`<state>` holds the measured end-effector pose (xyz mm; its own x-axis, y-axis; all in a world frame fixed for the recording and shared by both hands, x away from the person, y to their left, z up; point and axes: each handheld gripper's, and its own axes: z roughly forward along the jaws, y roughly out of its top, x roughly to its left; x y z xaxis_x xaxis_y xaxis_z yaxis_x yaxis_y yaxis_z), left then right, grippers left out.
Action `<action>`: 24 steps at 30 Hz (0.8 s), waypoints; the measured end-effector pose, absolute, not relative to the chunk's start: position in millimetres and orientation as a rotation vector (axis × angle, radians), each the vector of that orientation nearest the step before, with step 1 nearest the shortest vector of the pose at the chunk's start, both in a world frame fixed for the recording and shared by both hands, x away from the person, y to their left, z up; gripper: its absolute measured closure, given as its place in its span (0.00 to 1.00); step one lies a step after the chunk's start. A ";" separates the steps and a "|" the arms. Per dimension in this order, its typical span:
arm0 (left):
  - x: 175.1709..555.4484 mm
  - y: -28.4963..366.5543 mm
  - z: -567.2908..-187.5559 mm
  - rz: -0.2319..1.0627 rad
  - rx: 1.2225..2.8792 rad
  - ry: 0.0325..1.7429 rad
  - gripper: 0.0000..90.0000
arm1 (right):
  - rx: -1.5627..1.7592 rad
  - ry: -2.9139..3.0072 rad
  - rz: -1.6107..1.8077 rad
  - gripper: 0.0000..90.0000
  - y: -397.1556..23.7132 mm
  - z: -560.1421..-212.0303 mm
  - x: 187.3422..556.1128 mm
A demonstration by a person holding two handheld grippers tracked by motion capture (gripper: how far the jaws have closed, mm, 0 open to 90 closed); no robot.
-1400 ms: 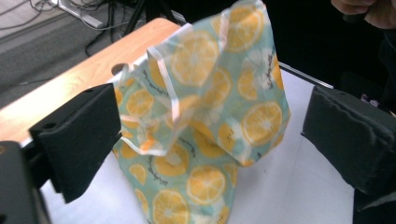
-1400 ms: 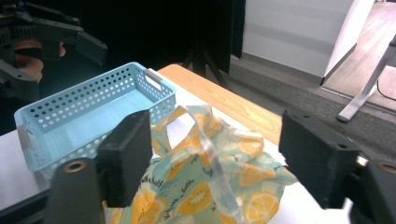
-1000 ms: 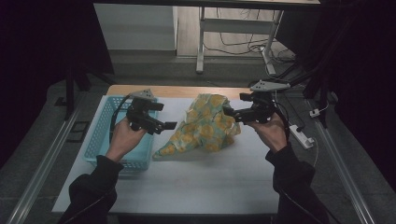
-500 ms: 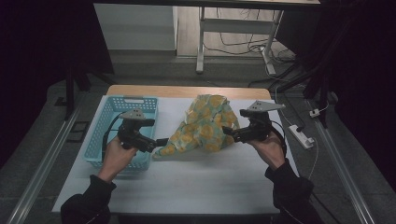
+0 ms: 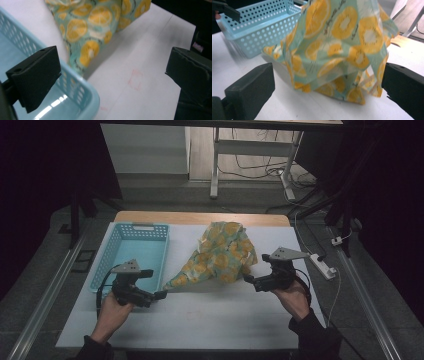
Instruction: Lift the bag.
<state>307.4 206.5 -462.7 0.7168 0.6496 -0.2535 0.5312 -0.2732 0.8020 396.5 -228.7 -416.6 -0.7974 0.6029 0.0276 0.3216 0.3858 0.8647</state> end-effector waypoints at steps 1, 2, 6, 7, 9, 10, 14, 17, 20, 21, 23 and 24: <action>303.5 207.6 -464.2 0.158 1.947 0.913 0.00 | 0.813 2.366 1.367 0.00 -229.9 -419.0 394.4; 299.4 208.9 -465.6 0.162 1.944 0.917 0.00 | 0.821 2.376 1.365 0.00 -231.2 -421.6 392.3; 282.3 213.9 -472.4 0.163 1.929 0.933 0.00 | 0.836 2.394 1.337 0.00 -236.7 -432.9 383.0; 277.7 215.1 -474.4 0.167 1.930 0.940 0.00 | 0.840 2.395 1.329 0.00 -238.4 -435.7 380.2; 268.9 217.6 -478.3 0.173 1.937 0.954 0.00 | 0.849 2.394 1.319 0.00 -242.3 -442.0 374.6; 264.9 219.1 -480.2 0.176 1.938 0.963 0.00 | 0.857 2.390 1.309 0.00 -244.7 -444.8 371.4; 251.7 227.7 -487.0 0.175 1.925 1.000 0.00 | 0.886 2.384 1.285 0.00 -253.6 -455.7 358.4; 244.3 232.8 -491.8 0.172 1.924 1.024 0.00 | 0.903 2.366 1.278 0.00 -259.6 -460.9 348.3; 238.4 236.5 -496.8 0.195 1.937 1.051 0.00 | 0.903 2.347 1.249 0.00 -265.0 -465.6 338.6; 236.7 237.4 -498.5 0.208 1.943 1.063 0.00 | 0.912 2.347 1.246 0.00 -267.0 -467.7 336.2; 233.6 240.1 -501.7 0.227 1.955 1.079 0.00 | 0.927 2.350 1.231 0.00 -271.3 -472.8 331.8; 232.1 241.7 -503.1 0.231 1.955 1.092 0.00 | 0.934 2.353 1.215 0.00 -273.5 -475.3 329.9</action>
<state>232.1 241.7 -503.1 0.5996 0.7660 -0.2317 0.6064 -0.2460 0.7561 329.9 -273.5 -475.3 -0.7298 0.6837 0.0058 0.4006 0.4207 0.8139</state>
